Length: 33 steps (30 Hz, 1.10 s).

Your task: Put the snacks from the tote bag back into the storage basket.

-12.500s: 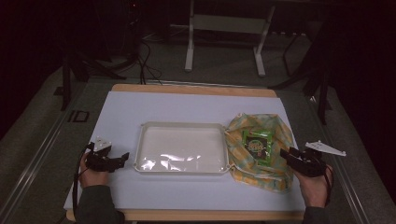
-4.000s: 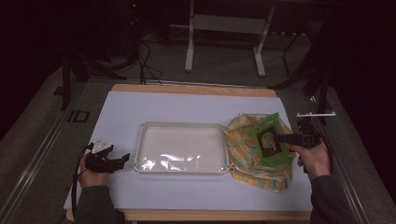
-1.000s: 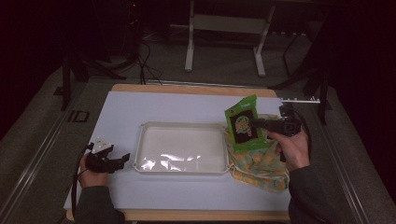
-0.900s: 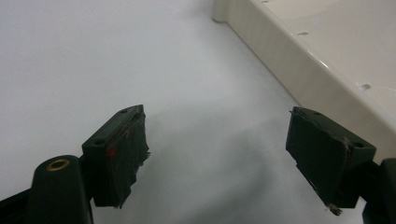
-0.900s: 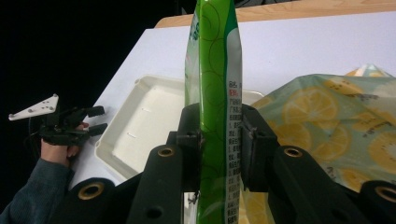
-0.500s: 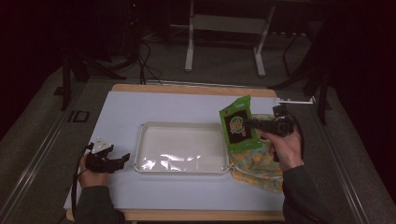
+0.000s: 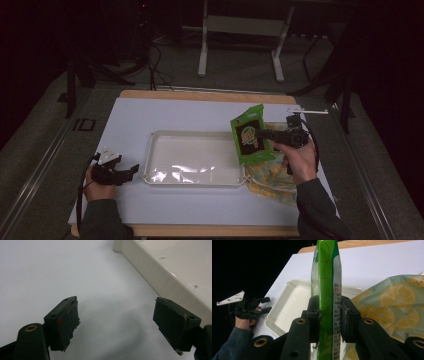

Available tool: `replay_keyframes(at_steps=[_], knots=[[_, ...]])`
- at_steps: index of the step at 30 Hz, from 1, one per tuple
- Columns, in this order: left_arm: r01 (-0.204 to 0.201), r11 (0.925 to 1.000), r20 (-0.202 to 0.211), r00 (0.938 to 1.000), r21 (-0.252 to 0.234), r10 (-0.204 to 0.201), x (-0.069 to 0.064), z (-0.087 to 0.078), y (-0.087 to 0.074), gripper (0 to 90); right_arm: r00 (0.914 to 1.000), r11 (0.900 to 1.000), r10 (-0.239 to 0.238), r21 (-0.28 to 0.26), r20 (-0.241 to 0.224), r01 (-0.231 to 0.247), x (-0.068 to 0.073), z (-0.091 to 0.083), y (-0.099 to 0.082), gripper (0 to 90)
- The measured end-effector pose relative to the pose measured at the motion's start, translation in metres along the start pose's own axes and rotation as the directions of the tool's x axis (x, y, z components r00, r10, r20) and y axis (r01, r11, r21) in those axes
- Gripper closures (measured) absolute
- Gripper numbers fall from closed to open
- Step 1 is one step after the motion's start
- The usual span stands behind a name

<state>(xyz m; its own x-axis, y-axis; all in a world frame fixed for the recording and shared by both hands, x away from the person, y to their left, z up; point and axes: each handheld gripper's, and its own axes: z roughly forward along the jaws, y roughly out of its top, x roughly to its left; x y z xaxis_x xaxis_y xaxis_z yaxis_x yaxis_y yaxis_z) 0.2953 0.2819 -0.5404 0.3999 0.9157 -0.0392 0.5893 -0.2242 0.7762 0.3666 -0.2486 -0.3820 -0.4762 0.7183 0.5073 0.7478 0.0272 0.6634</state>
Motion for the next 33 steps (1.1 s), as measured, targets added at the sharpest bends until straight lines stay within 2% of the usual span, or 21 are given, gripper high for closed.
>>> replay_keyframes(at_steps=[22,33], knots=[[0.001,1.0000,0.000,1.0000,0.000,-0.001,0.000,0.000,0.000,20.9,0.9998,0.9997,0.020,0.012,-0.002,-0.020,-0.001,0.019,-0.008,72.6],[0.001,1.0000,0.001,1.0000,0.000,-0.001,0.000,0.000,0.000,20.8,0.9996,0.9992,0.028,0.030,-0.004,-0.028,0.000,0.033,-0.018,72.7]])
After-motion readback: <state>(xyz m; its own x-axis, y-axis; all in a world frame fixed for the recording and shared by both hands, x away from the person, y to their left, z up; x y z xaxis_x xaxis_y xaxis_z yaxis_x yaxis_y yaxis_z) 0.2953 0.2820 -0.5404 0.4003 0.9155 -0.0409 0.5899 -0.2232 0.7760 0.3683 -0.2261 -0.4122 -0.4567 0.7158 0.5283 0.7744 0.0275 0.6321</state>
